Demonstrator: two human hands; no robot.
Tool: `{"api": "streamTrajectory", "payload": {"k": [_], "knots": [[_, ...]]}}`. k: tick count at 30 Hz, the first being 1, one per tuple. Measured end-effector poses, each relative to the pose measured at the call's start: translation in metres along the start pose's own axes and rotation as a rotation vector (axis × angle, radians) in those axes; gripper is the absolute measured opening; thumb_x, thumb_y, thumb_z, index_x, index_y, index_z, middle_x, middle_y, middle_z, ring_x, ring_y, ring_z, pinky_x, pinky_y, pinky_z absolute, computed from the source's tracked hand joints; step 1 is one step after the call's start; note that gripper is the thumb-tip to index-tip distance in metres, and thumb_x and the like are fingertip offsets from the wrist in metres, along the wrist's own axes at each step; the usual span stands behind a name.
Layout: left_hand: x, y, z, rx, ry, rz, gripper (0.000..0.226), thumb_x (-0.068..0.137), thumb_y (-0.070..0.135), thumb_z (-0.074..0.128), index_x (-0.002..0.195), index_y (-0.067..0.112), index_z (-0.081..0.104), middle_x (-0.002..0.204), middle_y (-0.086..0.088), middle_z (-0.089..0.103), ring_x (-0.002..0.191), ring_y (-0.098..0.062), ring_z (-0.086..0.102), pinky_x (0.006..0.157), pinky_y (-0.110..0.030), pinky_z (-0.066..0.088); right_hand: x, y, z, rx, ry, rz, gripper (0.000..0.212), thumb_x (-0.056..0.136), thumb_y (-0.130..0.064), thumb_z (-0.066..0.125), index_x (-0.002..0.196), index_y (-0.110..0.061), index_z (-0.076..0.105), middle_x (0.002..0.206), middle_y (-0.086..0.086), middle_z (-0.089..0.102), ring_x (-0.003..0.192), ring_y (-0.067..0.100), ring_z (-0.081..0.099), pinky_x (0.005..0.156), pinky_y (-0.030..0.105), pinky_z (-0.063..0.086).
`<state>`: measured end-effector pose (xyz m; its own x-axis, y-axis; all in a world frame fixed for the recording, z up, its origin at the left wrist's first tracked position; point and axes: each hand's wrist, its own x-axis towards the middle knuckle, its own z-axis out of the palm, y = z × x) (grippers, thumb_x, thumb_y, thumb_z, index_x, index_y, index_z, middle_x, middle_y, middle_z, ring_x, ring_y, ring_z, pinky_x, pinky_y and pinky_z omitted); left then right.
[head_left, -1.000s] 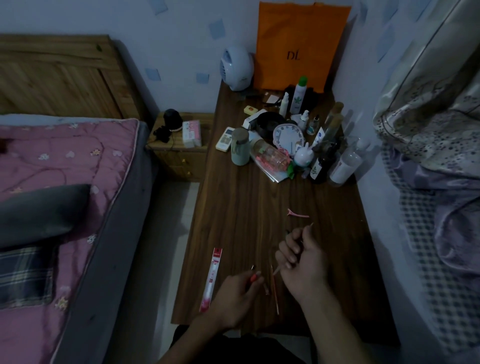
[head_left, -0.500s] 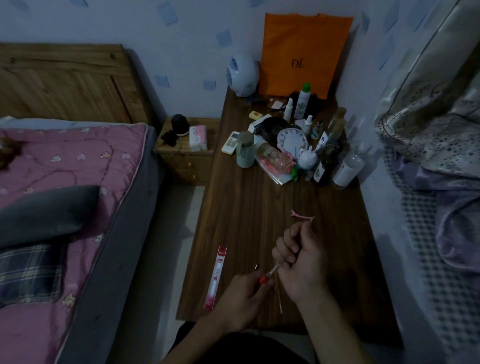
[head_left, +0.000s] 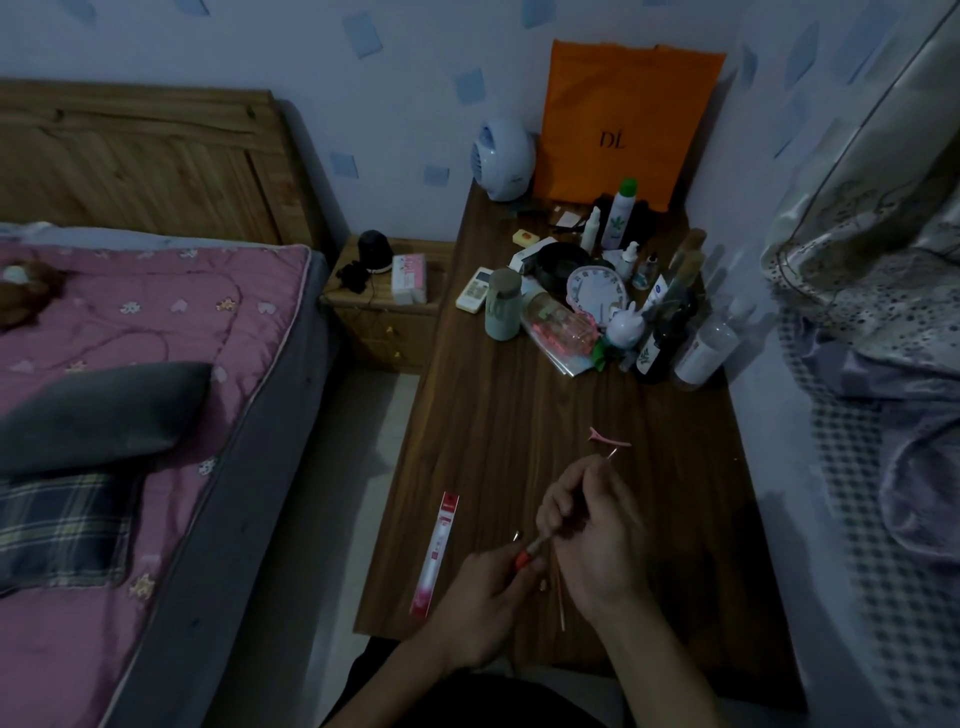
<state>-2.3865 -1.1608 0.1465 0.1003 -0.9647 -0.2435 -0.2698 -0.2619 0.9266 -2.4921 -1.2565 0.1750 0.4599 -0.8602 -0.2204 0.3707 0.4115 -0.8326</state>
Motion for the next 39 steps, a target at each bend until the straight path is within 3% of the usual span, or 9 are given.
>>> {"api": "streamTrajectory", "payload": {"k": [5, 8, 11, 14, 16, 21, 28, 32, 39], "knots": [[0.003, 0.002, -0.002, -0.021, 0.049, 0.021, 0.022, 0.098, 0.031, 0.048, 0.083, 0.03, 0.064, 0.068, 0.02, 0.064, 0.06, 0.005, 0.054, 0.058, -0.01, 0.038, -0.01, 0.01, -0.001, -0.384, -0.023, 0.034, 0.035, 0.1, -0.034, 0.042, 0.075, -0.026, 0.066, 0.071, 0.002, 0.065, 0.071, 0.015, 0.064, 0.067, 0.031, 0.052], [0.005, -0.001, 0.0, -0.003, 0.053, 0.008, 0.025, 0.099, 0.031, 0.048, 0.084, 0.02, 0.065, 0.063, 0.02, 0.061, 0.057, 0.004, 0.051, 0.056, -0.014, 0.037, -0.012, 0.01, -0.006, -0.446, 0.003, 0.084, 0.038, 0.104, -0.023, 0.045, 0.076, -0.028, 0.07, 0.075, 0.001, 0.07, 0.073, 0.013, 0.066, 0.07, 0.033, 0.051], [0.006, -0.005, 0.002, 0.022, 0.049, -0.019, 0.026, 0.099, 0.031, 0.048, 0.086, 0.016, 0.065, 0.063, 0.023, 0.061, 0.055, 0.005, 0.051, 0.054, -0.012, 0.036, -0.012, 0.008, -0.012, -0.563, 0.017, 0.118, 0.031, 0.102, -0.024, 0.051, 0.081, -0.033, 0.073, 0.081, -0.007, 0.072, 0.078, 0.007, 0.068, 0.073, 0.031, 0.052], [0.006, -0.005, 0.003, 0.038, 0.042, -0.036, 0.025, 0.099, 0.03, 0.047, 0.082, 0.024, 0.063, 0.064, 0.024, 0.062, 0.056, 0.007, 0.052, 0.055, -0.01, 0.036, -0.011, 0.009, -0.018, -0.67, 0.03, 0.132, 0.019, 0.095, -0.025, 0.062, 0.087, -0.039, 0.072, 0.09, -0.012, 0.072, 0.087, 0.004, 0.069, 0.079, 0.028, 0.055], [0.006, -0.005, 0.003, 0.067, 0.048, -0.042, 0.026, 0.099, 0.031, 0.047, 0.08, 0.026, 0.062, 0.063, 0.026, 0.062, 0.056, 0.008, 0.052, 0.053, -0.01, 0.036, -0.012, 0.012, -0.021, -0.673, 0.053, 0.134, 0.016, 0.091, -0.022, 0.068, 0.086, -0.036, 0.071, 0.091, -0.01, 0.073, 0.089, 0.007, 0.07, 0.079, 0.03, 0.058], [0.008, -0.007, 0.005, 0.072, 0.052, -0.07, 0.034, 0.098, 0.036, 0.048, 0.084, 0.011, 0.065, 0.06, 0.023, 0.06, 0.054, 0.005, 0.05, 0.053, -0.018, 0.037, -0.016, 0.015, -0.023, -0.578, 0.116, 0.136, 0.022, 0.088, -0.015, 0.071, 0.084, -0.036, 0.071, 0.092, -0.005, 0.075, 0.086, 0.01, 0.073, 0.067, 0.024, 0.059], [0.01, -0.008, 0.005, 0.084, 0.043, -0.075, 0.029, 0.099, 0.032, 0.047, 0.092, 0.013, 0.068, 0.064, 0.016, 0.062, 0.057, 0.007, 0.053, 0.054, -0.014, 0.038, -0.012, 0.018, -0.029, -0.522, 0.101, 0.194, 0.013, 0.093, -0.022, 0.067, 0.084, -0.027, 0.075, 0.082, 0.0, 0.073, 0.074, 0.007, 0.07, 0.058, 0.017, 0.052], [0.011, -0.009, 0.004, 0.101, 0.036, -0.087, 0.029, 0.1, 0.033, 0.046, 0.091, 0.015, 0.067, 0.063, 0.013, 0.06, 0.056, 0.008, 0.053, 0.056, -0.016, 0.039, -0.009, 0.024, -0.035, -0.592, 0.023, 0.23, 0.011, 0.092, -0.027, 0.066, 0.087, -0.029, 0.076, 0.077, -0.003, 0.072, 0.066, 0.005, 0.064, 0.063, 0.024, 0.052], [0.013, -0.008, 0.002, 0.14, 0.022, -0.098, 0.034, 0.1, 0.034, 0.045, 0.09, 0.011, 0.067, 0.059, 0.01, 0.056, 0.054, 0.007, 0.053, 0.056, -0.018, 0.039, -0.006, 0.031, -0.039, -0.607, 0.043, 0.256, 0.012, 0.085, -0.026, 0.071, 0.093, -0.035, 0.075, 0.094, -0.001, 0.075, 0.087, 0.017, 0.069, 0.068, 0.031, 0.052]]}}
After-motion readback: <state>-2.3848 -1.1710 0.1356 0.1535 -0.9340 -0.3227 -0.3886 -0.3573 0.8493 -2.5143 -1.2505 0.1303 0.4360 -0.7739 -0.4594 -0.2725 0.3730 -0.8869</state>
